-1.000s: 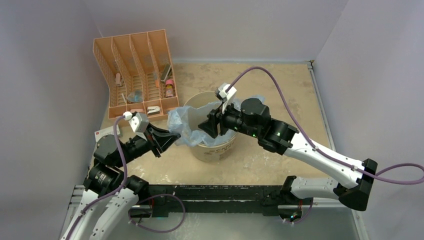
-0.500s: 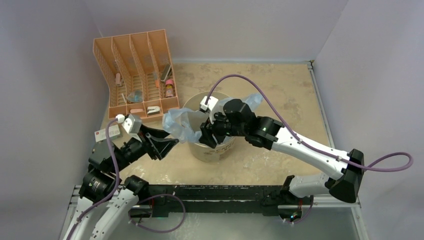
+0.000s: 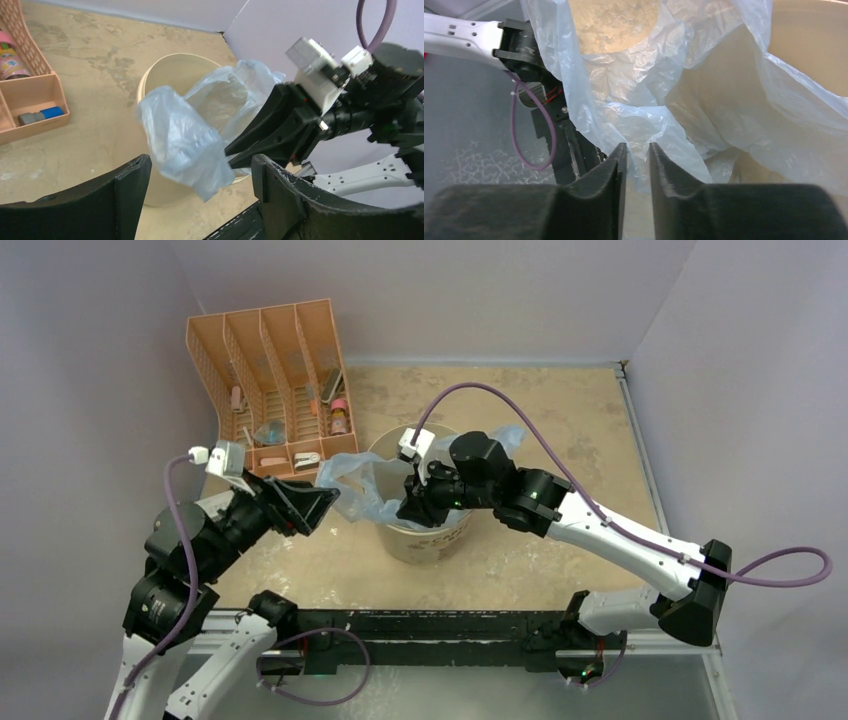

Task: Put the trash bags into the trash bin

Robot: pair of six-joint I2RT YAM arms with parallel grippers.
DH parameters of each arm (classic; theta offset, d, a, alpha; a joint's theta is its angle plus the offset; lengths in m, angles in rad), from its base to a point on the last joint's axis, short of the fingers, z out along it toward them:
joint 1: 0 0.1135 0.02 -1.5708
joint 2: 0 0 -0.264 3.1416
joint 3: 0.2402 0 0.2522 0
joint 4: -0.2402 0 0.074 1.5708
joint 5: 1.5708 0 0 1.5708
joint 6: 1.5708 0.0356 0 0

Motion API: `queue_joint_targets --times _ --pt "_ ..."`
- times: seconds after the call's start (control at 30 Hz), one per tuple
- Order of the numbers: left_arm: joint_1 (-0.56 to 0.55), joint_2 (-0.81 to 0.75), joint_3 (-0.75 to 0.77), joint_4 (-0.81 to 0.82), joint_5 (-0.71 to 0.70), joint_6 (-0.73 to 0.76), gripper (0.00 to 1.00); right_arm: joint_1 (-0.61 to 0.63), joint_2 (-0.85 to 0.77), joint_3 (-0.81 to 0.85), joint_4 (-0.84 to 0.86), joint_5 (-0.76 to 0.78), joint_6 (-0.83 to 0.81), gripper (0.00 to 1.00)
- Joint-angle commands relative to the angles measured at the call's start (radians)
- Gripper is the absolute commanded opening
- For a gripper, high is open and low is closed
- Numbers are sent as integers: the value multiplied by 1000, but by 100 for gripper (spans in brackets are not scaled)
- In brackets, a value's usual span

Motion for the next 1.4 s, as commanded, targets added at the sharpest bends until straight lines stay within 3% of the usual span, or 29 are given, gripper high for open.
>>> queue_joint_targets --times 0.0,0.33,0.4,0.6,0.77,1.0,1.23,1.37 --pt "3 136 126 -48 34 -57 74 11 6 49 -8 -67 -7 21" --pt "3 202 106 -93 1 -46 73 26 14 63 0 -112 -11 9" --pt "3 213 81 -74 17 -45 66 27 9 63 5 -122 -11 8" --pt "3 213 8 -24 31 -24 22 29 -23 57 8 -130 -2 2" --pt "3 214 -23 -7 8 5 7 29 -53 39 -2 -170 0 0" --pt "3 213 -73 52 -46 17 0 33 -44 -30 -48 -305 -31 0" --pt "3 228 -94 43 -197 41 0 43 9 -68 -56 -259 -31 0" --pt "3 231 -133 73 -206 58 0 45 13 -56 -52 -255 -21 0"
